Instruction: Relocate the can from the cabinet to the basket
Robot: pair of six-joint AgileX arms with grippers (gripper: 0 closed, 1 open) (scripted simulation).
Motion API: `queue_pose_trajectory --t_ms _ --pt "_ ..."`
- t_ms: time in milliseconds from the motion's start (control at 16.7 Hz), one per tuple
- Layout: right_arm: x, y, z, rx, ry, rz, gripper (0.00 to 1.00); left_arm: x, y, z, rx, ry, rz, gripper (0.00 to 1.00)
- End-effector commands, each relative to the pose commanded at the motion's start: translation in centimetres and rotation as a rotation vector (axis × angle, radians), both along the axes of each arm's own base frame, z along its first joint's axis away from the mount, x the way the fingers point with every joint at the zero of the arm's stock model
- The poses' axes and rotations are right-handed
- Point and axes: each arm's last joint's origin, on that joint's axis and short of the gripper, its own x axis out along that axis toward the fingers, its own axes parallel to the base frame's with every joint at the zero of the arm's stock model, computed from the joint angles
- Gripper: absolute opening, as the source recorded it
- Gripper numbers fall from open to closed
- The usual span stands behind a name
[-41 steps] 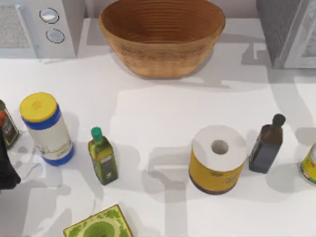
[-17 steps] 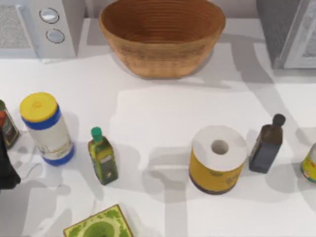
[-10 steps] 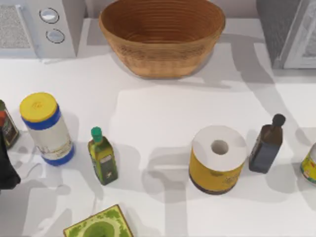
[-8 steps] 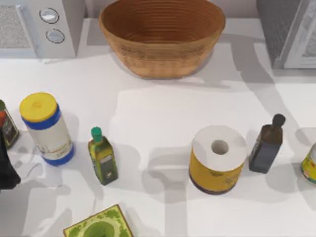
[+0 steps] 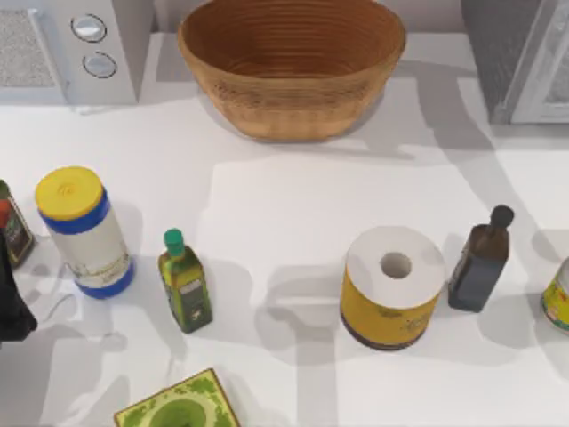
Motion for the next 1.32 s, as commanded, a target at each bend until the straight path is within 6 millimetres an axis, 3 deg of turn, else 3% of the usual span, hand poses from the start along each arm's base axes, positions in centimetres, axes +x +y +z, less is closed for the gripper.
queue_pose_trajectory --t_ms 480,600,780,1080,1200,1320 --pt "-0.1 0.0 0.0 0.001 0.0 0.002 0.0 0.0 0.0 0.0 0.0 0.0 0.0 1.0" --pt "-0.9 0.3 0.4 0.0 -0.001 0.0 0.0 0.0 0.0 0.0 0.0 0.0 0.0 1.0" --pt "-5.5 1.3 2.4 -0.005 0.002 -0.008 0.0 0.0 0.0 0.0 0.0 0.0 0.0 1.0" --pt "-16.2 0.7 5.7 0.001 -0.001 0.002 0.0 0.0 0.0 0.0 0.0 0.0 0.0 1.0" --pt "-17.9 0.2 6.0 0.001 0.0 0.002 0.0 0.0 0.0 0.0 0.0 0.0 0.0 1.0" --pt "-18.1 0.2 6.0 0.001 0.0 0.002 0.0 0.0 0.0 0.0 0.0 0.0 0.0 1.0"
